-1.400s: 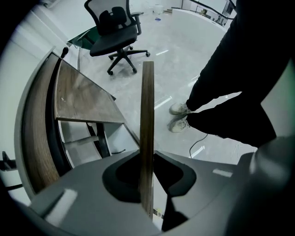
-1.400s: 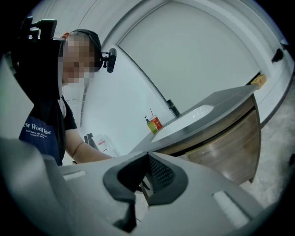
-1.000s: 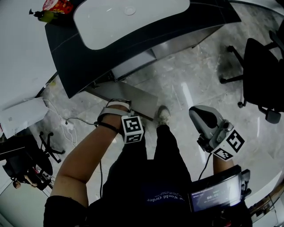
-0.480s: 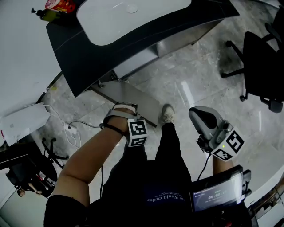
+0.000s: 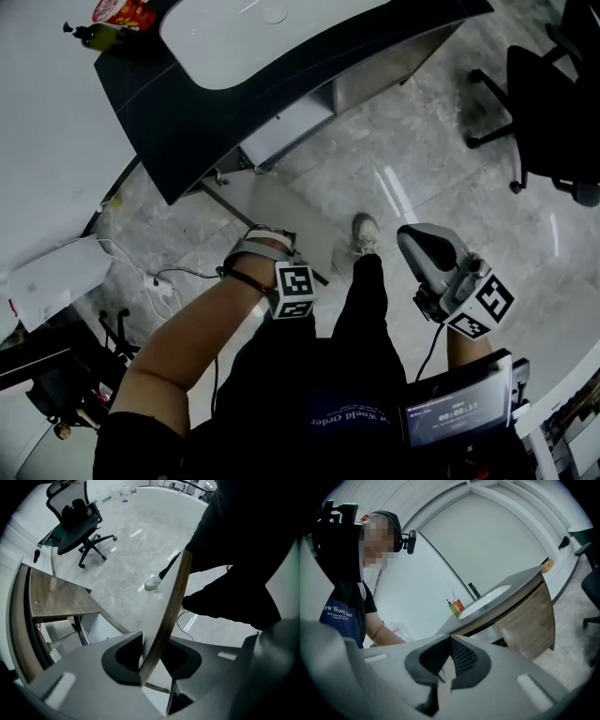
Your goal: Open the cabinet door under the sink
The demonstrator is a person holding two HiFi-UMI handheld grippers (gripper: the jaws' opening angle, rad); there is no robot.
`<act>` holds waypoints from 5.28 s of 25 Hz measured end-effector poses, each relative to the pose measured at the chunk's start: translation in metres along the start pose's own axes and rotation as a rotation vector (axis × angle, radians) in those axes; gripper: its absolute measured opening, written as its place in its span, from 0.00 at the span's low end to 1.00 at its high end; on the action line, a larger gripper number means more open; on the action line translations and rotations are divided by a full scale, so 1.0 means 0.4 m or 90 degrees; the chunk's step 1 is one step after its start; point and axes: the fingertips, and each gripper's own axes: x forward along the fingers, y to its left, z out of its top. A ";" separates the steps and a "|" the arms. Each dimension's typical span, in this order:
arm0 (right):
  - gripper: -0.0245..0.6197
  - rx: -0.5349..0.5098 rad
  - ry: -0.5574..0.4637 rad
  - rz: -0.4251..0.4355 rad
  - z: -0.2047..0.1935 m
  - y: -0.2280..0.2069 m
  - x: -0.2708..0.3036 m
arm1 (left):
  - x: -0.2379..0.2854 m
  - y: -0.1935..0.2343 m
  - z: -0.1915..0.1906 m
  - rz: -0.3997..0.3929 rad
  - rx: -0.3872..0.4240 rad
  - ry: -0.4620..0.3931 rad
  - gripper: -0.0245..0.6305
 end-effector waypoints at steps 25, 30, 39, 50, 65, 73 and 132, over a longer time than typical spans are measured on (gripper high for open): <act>0.04 -0.048 -0.049 -0.073 0.060 0.233 0.003 | 0.059 -0.230 -0.124 0.040 0.220 0.026 0.22; 0.04 -0.066 -0.058 -0.081 0.134 0.240 -0.070 | 0.022 -0.231 -0.102 -0.014 0.074 -0.025 0.34; 0.04 -0.084 -0.067 -0.064 0.277 0.174 -0.236 | -0.213 -0.117 -0.075 -0.032 -0.182 -0.116 0.43; 0.04 -0.181 -0.048 0.035 0.556 0.132 -0.366 | -0.755 0.265 0.095 0.195 -0.639 -0.582 0.24; 0.04 -0.240 0.010 0.133 0.701 0.164 -0.242 | -1.195 0.405 -0.180 0.445 -0.919 -1.046 0.04; 0.04 -0.274 0.008 0.145 0.853 0.115 -0.033 | -1.228 0.542 -0.369 0.504 -0.907 -1.075 0.04; 0.04 -0.235 0.147 0.398 1.080 -0.190 0.692 | -1.158 0.864 -0.663 0.692 -1.114 -0.920 0.04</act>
